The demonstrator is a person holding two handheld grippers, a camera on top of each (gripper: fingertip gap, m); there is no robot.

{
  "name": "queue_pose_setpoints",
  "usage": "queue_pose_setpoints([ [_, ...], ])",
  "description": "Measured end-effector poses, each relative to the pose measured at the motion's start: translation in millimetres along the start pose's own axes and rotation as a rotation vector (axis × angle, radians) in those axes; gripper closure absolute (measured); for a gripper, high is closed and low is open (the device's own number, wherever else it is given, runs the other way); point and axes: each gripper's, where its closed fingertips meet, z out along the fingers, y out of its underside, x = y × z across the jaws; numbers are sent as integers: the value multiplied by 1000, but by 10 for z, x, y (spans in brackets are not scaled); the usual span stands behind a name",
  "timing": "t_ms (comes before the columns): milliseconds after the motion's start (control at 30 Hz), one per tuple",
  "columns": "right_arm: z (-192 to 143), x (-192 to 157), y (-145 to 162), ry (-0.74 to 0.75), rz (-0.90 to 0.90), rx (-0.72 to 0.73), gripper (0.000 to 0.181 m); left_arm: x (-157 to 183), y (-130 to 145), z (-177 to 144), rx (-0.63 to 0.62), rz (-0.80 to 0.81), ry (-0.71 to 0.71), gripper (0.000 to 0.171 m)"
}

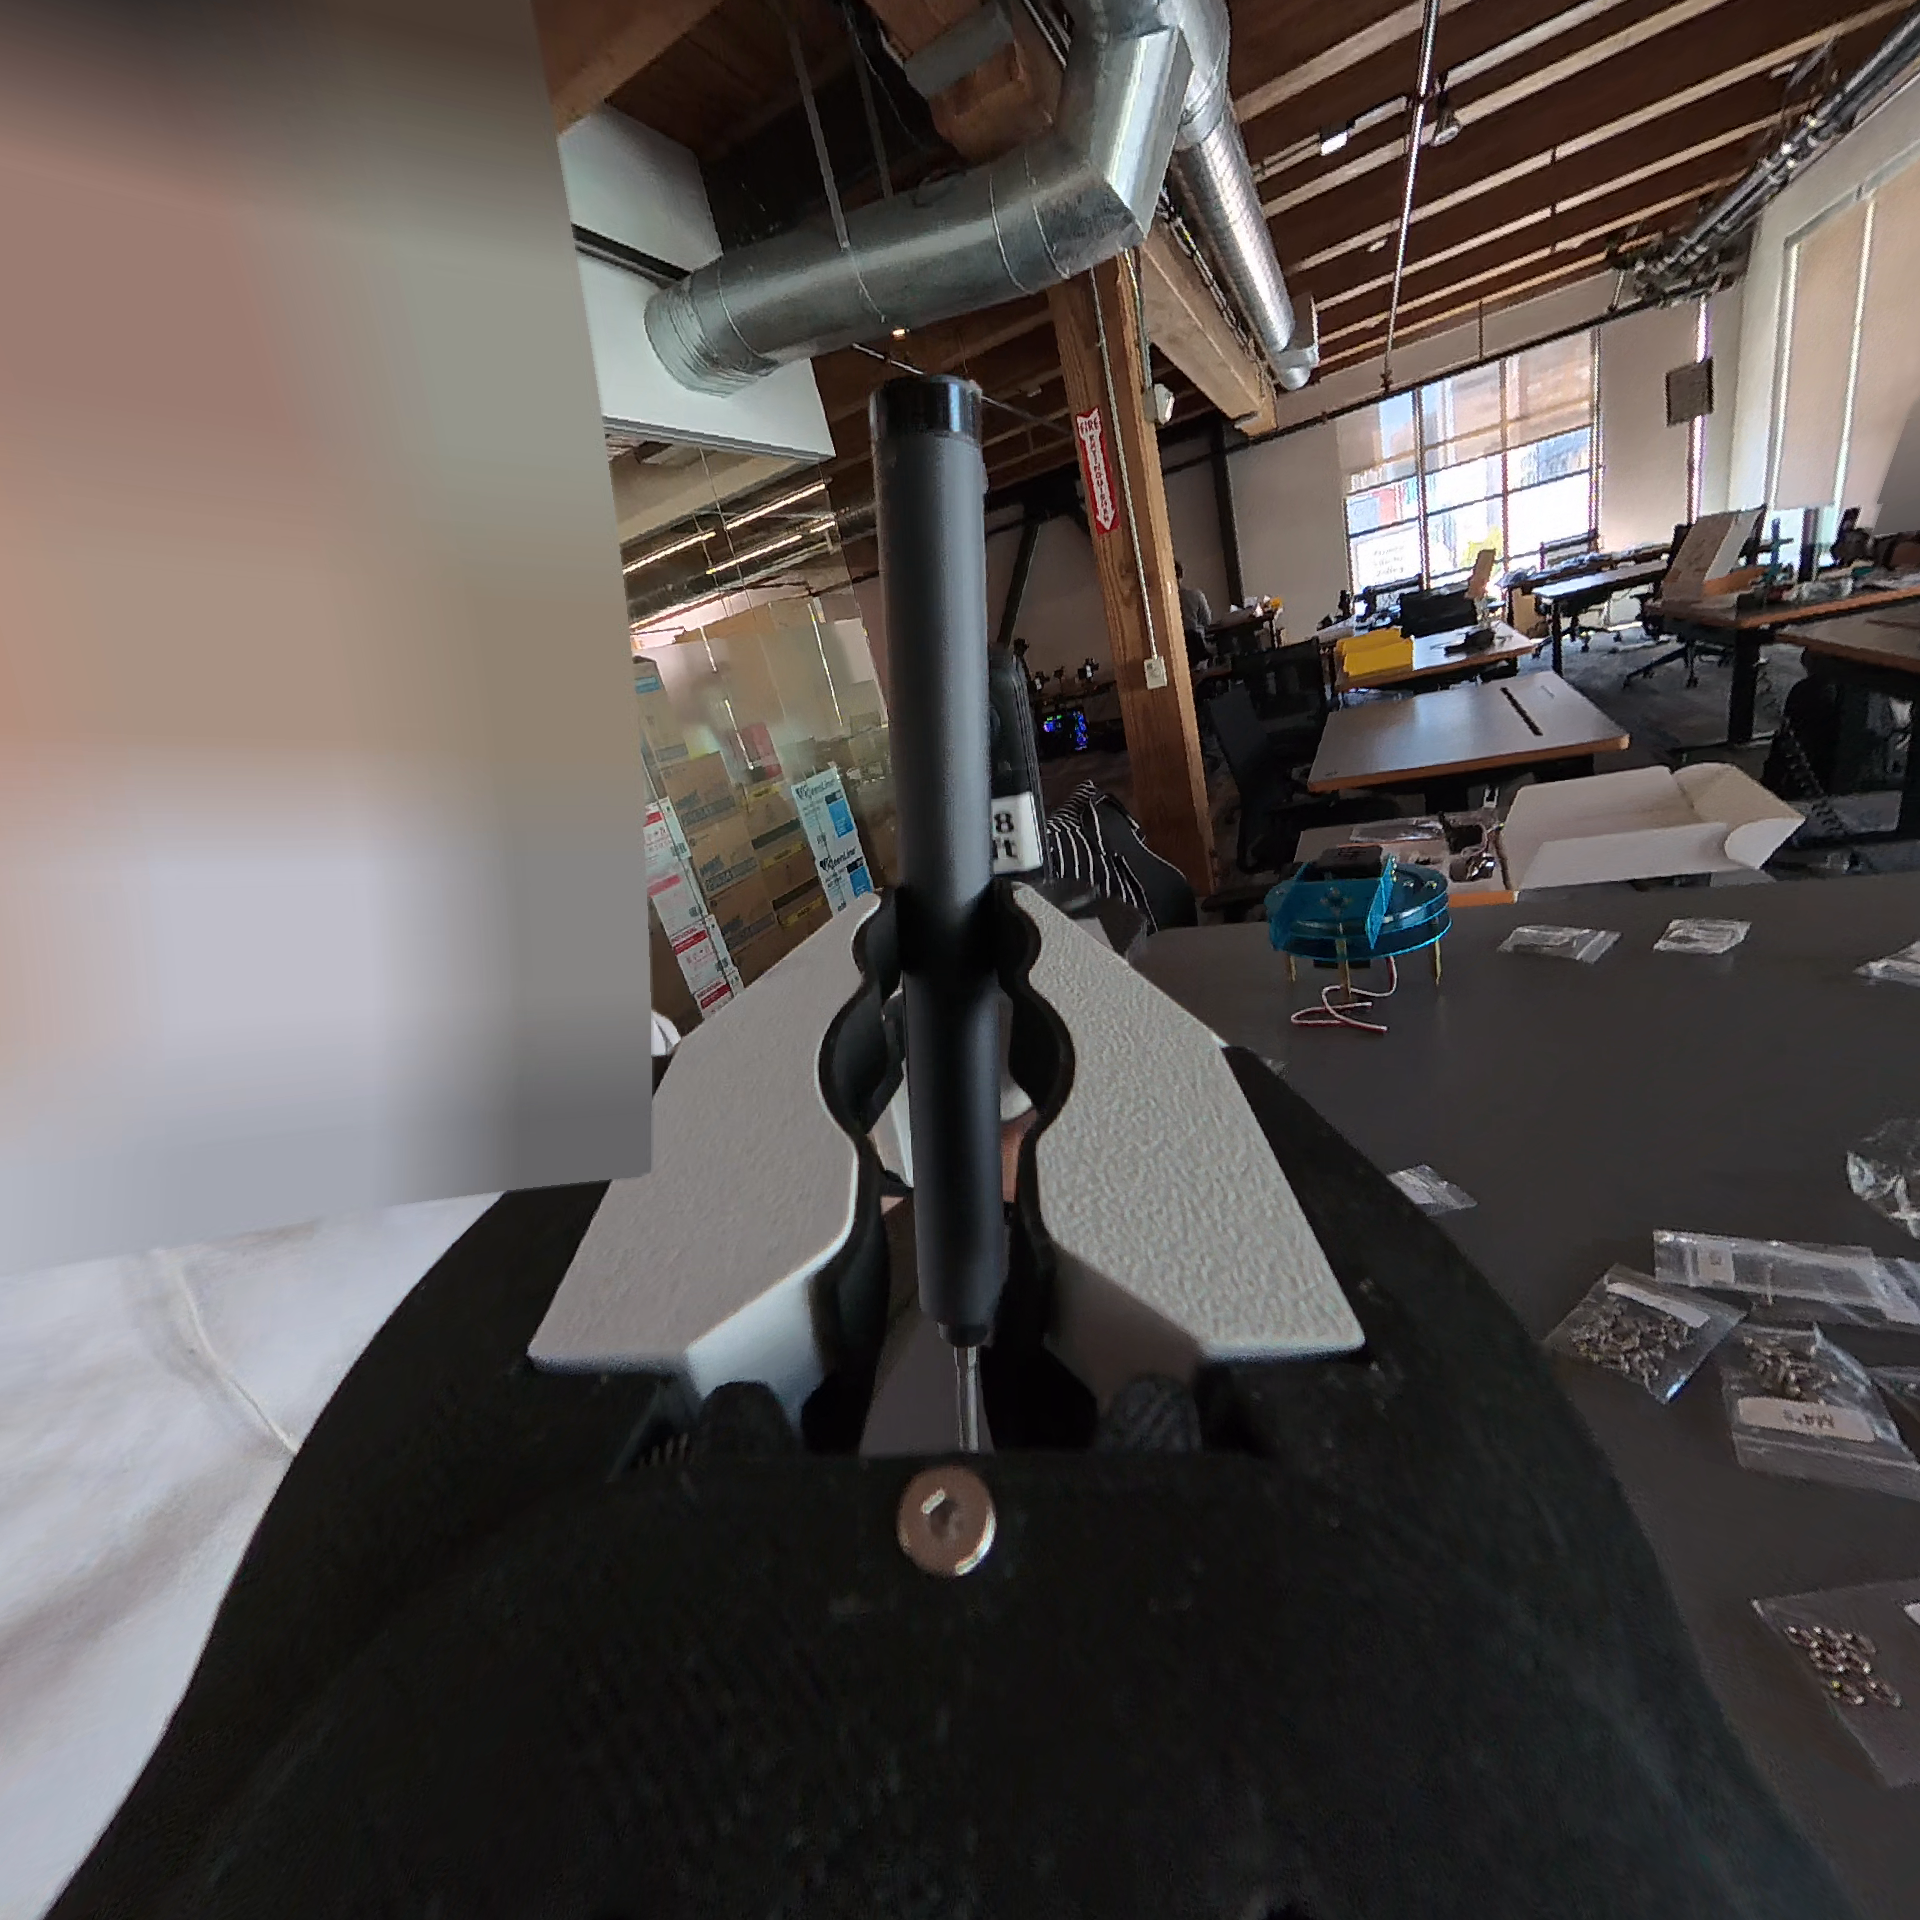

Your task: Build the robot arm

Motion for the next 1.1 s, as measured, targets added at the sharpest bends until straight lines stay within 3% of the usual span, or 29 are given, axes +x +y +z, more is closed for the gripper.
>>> queue_pose_setpoints([
  [133,25,22,73,-1,16,-11,165,-2,66,145,-96,5,32,141],
  [233,5,33,98,10,16,-19,165,-12,119,202,-108,-17,32,154],
  [400,-67,-8,123,19,8,-76,165,4,176,224,-140,-47,3,156],
  [533,-212,-90,-124,-36,59,-7,160,57,249,246,-235,1,-56,155],
  [700,-286,-159,52,-34,32,-198,152,118,277,290,-297,28,-124,155],
  [733,-285,-200,91,-34,11,-225,160,136,295,293,-310,35,-133,155],
  [900,-211,-280,177,51,-39,-240,165,246,350,244,-303,32,-102,155],
  [1100,-96,-151,297,230,-130,-249,165,184,438,96,-273,97,57,155],
])
